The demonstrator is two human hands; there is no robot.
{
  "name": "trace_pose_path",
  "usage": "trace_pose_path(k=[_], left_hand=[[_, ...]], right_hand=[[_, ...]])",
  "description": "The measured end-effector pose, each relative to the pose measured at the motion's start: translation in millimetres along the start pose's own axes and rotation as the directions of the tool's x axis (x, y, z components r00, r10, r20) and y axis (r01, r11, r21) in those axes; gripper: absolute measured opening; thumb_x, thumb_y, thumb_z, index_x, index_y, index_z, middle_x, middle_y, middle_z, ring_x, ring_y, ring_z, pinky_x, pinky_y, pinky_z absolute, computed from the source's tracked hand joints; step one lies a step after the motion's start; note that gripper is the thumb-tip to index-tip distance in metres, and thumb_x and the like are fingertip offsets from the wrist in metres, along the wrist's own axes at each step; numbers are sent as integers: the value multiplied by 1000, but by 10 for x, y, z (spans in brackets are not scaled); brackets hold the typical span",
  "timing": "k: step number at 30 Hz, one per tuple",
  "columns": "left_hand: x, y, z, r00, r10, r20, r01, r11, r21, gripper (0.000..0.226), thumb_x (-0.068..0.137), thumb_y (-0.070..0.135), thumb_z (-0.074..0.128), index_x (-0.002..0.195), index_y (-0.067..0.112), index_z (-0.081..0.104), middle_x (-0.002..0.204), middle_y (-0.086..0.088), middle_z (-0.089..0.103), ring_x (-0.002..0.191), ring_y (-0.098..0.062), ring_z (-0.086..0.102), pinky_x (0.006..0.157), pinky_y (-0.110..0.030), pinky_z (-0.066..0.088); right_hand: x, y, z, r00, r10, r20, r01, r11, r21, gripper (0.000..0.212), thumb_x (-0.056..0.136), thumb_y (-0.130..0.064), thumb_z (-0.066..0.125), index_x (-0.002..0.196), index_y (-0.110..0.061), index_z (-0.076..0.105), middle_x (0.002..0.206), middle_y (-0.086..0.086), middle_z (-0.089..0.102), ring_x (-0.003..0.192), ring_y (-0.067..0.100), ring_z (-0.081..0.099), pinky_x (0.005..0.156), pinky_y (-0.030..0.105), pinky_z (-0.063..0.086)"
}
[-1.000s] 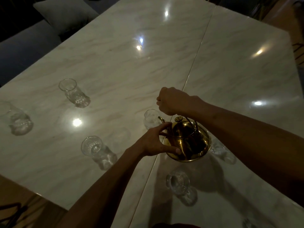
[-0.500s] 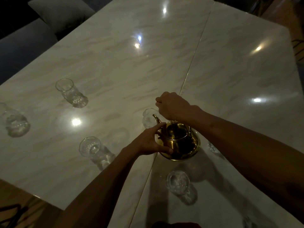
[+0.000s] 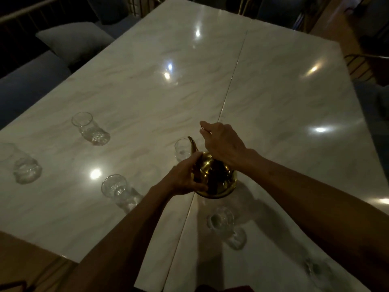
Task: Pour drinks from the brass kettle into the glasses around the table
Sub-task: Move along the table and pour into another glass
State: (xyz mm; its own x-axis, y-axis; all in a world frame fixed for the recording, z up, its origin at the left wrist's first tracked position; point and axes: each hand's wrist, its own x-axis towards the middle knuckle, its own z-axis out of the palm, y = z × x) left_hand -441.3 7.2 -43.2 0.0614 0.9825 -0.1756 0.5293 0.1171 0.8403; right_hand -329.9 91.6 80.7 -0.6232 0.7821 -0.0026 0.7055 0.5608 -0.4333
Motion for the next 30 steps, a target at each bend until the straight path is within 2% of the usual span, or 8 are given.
trace_pose_path(k=[3,7,10,12,15,17,23,30], left_hand=[[-86,102,-32,999,43,-34,-41,998,54,96,67,25,86,144,33,30,138,4,49,124,-17,50,99,-44,50],[-287,231,-10,992,82,-97,-71,992,105,97,65,36,84,145,36,28,139,5,49,125,-18,51,97,-47,50],[-520,338,72,986,77,-149,-59,991,120,96,66,35,85,144,35,28,138,2,51,123,-20,52,98,-39,49],[-676,401,106,980,72,-187,-50,991,121,97,67,34,86,145,32,29,139,-1,51,123,-21,52,96,-32,46],[-911,487,137,970,71,-234,-43,991,124,99,62,45,85,144,30,33,137,1,53,121,-19,53,98,-41,48],[-1070,519,173,963,52,-263,-23,993,113,101,59,52,83,144,30,33,138,1,53,122,-20,52,99,-44,47],[-1495,443,213,949,-27,-314,50,997,64,100,64,43,86,146,25,31,143,-3,49,129,-22,46,105,-44,41],[-1764,95,87,948,-111,-298,108,994,-27,109,60,51,86,149,28,28,144,-1,50,131,-22,46,108,-43,40]], right_hand=[[-176,-33,-56,998,-7,-64,11,997,71,38,104,-23,40,138,-11,50,109,17,69,95,27,68,74,25,49],[-398,-107,-132,994,-43,-104,55,991,120,40,103,-23,41,142,-13,46,123,17,66,109,29,64,84,25,47],[-565,-208,-213,989,-112,-101,123,986,111,38,103,-21,42,139,-11,49,115,18,69,102,27,67,78,22,47],[-668,-303,-266,983,-163,-81,171,981,97,36,103,-20,43,134,-8,53,111,20,69,99,29,67,81,29,53],[-789,-440,-299,974,-219,-58,222,972,72,33,101,-21,45,125,-3,59,113,21,68,102,32,66,88,41,54],[-852,-543,-281,969,-244,-26,245,968,56,32,101,-21,46,122,-2,61,116,20,68,106,31,65,91,41,53],[-983,-905,-154,952,-296,74,295,955,28,31,100,-22,48,118,-2,64,115,19,68,104,31,66,90,41,54],[-899,-1338,140,934,-304,186,316,948,-39,32,101,-23,46,122,-6,64,123,15,65,106,28,64,90,36,52]])
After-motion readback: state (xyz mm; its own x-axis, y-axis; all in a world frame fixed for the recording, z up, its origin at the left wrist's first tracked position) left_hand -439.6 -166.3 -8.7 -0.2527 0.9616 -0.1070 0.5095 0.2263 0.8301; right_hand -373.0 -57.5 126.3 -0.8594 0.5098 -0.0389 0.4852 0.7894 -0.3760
